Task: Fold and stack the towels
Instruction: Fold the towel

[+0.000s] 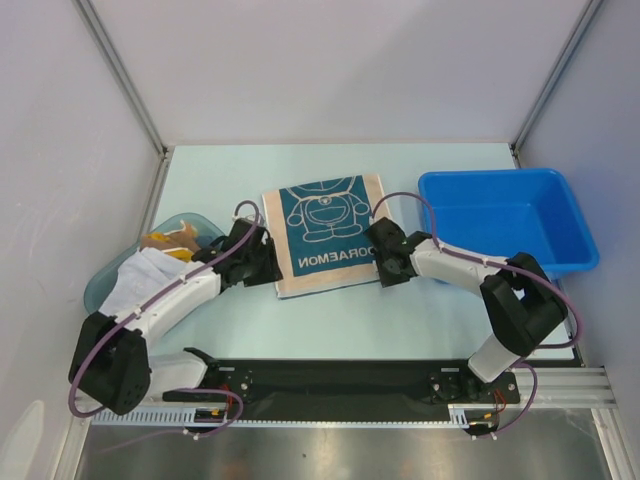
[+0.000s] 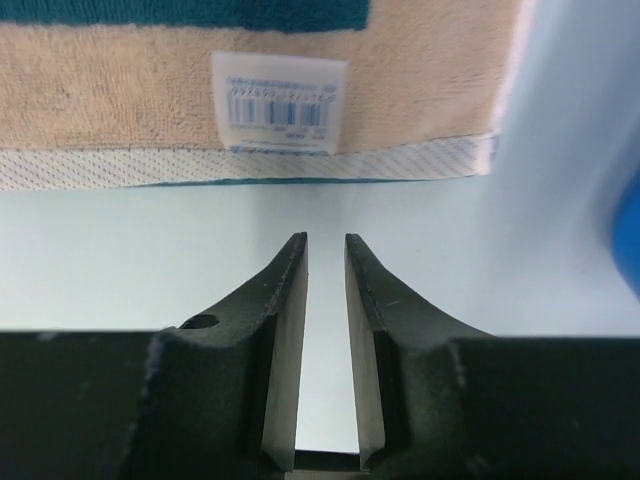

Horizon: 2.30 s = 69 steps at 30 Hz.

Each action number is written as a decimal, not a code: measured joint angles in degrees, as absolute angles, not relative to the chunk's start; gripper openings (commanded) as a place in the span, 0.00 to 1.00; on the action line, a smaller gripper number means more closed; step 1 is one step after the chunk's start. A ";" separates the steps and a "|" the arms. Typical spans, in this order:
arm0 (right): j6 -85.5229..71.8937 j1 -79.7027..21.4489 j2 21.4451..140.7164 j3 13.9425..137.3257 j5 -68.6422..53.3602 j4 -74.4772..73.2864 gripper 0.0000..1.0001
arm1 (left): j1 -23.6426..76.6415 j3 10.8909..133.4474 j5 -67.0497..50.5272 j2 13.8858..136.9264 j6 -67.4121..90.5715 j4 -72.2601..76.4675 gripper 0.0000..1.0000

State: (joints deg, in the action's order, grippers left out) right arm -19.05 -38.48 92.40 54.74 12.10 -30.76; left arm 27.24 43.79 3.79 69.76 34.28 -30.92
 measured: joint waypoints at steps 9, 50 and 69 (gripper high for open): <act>-17.67 -33.43 92.68 59.68 14.63 -30.65 0.24 | 27.64 41.28 -4.14 75.72 35.35 -24.43 0.43; -1.69 -20.03 124.92 116.38 -0.95 -32.14 0.37 | 12.60 100.68 -0.80 112.46 8.23 -33.85 0.49; 0.82 -14.22 145.84 132.90 -7.84 -30.02 0.36 | 10.85 123.81 -3.25 135.96 -7.55 -41.89 0.47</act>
State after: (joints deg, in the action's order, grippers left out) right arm 0.82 -14.22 145.84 132.90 -7.84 -30.02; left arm 10.85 123.81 -3.25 135.96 -7.55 -41.89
